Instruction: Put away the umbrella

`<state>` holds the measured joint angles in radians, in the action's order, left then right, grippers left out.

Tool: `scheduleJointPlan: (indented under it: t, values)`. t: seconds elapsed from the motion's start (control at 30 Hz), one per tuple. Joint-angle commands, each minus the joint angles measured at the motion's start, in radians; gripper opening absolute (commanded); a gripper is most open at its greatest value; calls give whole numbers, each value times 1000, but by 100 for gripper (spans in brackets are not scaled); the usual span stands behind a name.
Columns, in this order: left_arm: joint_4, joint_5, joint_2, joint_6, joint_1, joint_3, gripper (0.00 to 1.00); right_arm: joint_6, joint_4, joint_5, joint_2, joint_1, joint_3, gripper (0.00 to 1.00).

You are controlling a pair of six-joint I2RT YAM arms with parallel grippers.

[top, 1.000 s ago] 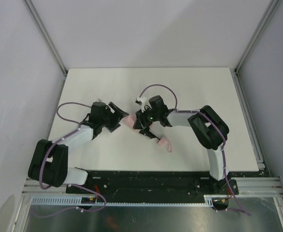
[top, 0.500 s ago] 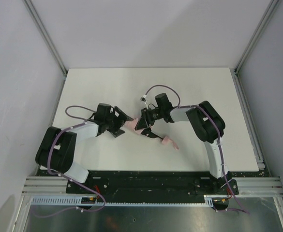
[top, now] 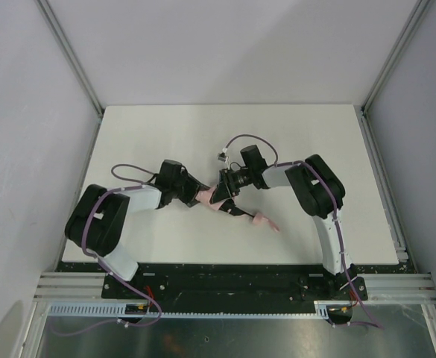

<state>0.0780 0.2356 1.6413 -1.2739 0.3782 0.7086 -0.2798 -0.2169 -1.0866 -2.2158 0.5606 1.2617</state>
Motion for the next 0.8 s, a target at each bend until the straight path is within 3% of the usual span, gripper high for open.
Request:
scheduleJointPlan:
  t: [0.0,0.13,0.23,0.43,0.6,0.77]
  values:
    - [0,-93,9,2,33,-22,42,7,181,85,-84,9,-37,0]
    - [0,-121,-4,10,44,-45,21,-8,179,131,-41,11,-36,3]
    - [-2,-129,-10,18,46,-51,11,-22,187,193,13,12,-36,17]
    - [-5,-140,-24,24,49,-62,3,51,280,420,189,35,-36,53]
    - [-11,-144,-36,23,48,-64,0,176,363,685,334,118,-38,67]
    - [-36,-144,-56,3,49,-66,0,281,389,961,382,247,-40,77]
